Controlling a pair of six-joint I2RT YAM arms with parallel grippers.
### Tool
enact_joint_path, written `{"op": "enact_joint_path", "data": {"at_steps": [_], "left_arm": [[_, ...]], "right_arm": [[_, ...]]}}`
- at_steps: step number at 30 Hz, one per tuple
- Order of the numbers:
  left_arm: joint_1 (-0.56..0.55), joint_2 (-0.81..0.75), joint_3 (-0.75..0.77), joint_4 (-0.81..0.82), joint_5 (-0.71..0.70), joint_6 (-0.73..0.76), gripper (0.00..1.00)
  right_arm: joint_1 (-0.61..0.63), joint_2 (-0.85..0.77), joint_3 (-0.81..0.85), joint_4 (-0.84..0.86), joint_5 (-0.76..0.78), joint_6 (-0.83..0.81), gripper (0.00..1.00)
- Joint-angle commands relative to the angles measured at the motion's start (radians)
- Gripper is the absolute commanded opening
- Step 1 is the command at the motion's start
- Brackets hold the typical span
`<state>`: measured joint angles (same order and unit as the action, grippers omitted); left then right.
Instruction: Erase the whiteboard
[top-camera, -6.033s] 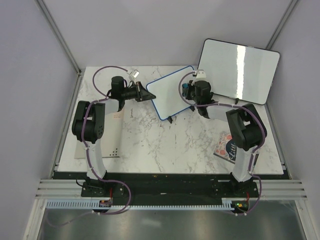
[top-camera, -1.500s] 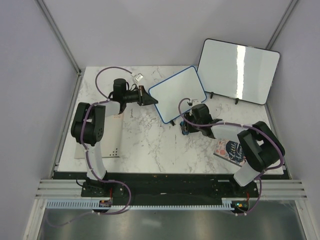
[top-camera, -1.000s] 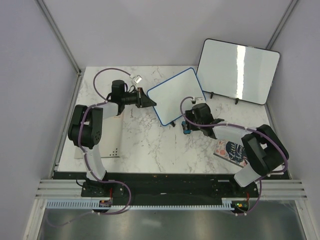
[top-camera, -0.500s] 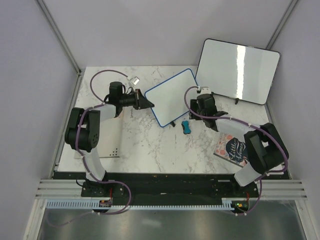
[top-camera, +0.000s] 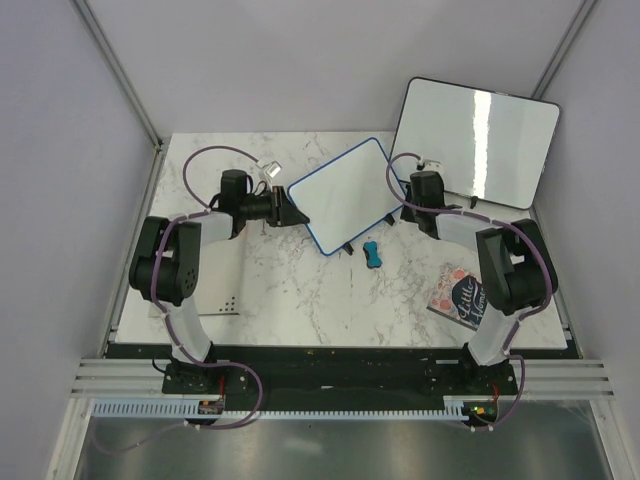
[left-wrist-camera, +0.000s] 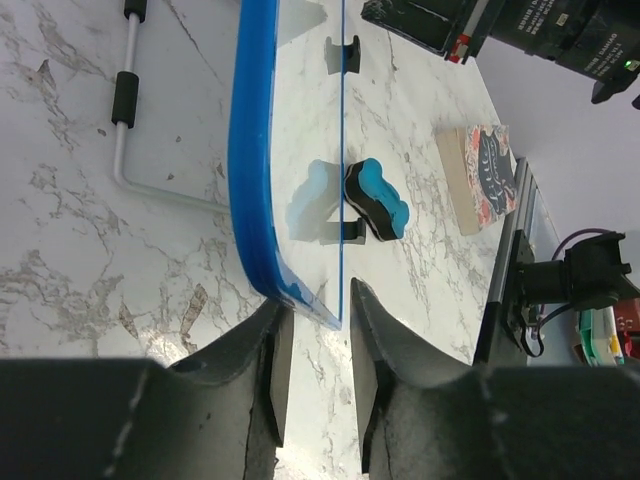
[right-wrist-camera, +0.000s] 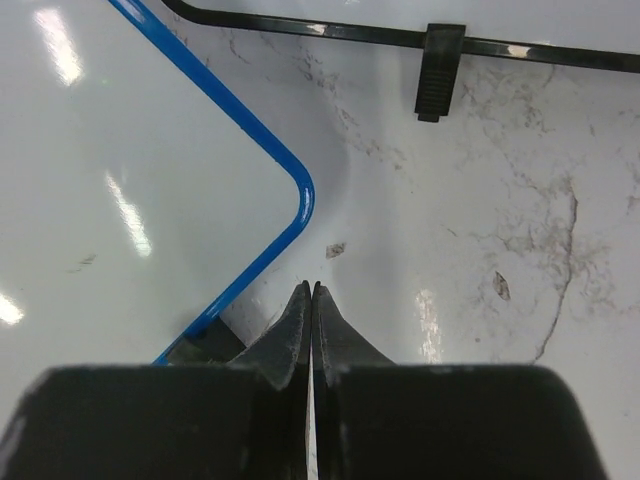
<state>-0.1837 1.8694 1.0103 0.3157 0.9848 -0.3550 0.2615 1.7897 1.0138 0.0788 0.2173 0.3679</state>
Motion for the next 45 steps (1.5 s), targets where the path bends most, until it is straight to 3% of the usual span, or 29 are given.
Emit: {"op": "enact_joint_path", "data": {"at_steps": [1,6,11,18,32,37,41,43,45], "left_arm": [[-0.003,-0.061,-0.009,0.003,-0.006,0.050,0.40],[-0.003,-0.087,-0.035,0.008,-0.015,0.050,0.53],[-0.002,-0.177,-0.096,0.011,-0.075,0.053,0.58],[0.003,-0.297,-0.182,-0.033,-0.164,0.045,0.59],[0.007,-0.443,-0.164,-0.260,-0.402,0.057,0.61],[0.015,-0.475,-0.136,-0.351,-0.546,0.031,0.81],[0.015,-0.481,-0.076,-0.453,-0.641,0.034,0.87],[0.015,-0.480,-0.064,-0.472,-0.656,0.033,0.88],[0.015,-0.478,-0.055,-0.472,-0.624,0.037,0.88]], "right_arm": [[0.004,0.056,0.045,0.045,-0.048,0.026,0.00],[0.004,0.082,0.023,0.102,-0.110,0.052,0.00],[0.013,0.094,-0.006,0.160,-0.194,0.072,0.00],[0.079,0.109,0.006,0.138,-0.213,0.074,0.00],[0.268,0.057,-0.083,0.104,-0.162,0.123,0.00],[0.271,-0.053,-0.132,0.075,-0.024,0.123,0.00],[0.269,-0.186,-0.144,0.013,0.082,0.066,0.00],[0.269,-0.265,-0.138,-0.010,0.125,0.037,0.10],[0.269,-0.324,-0.126,-0.048,0.149,0.025,0.36]]}}
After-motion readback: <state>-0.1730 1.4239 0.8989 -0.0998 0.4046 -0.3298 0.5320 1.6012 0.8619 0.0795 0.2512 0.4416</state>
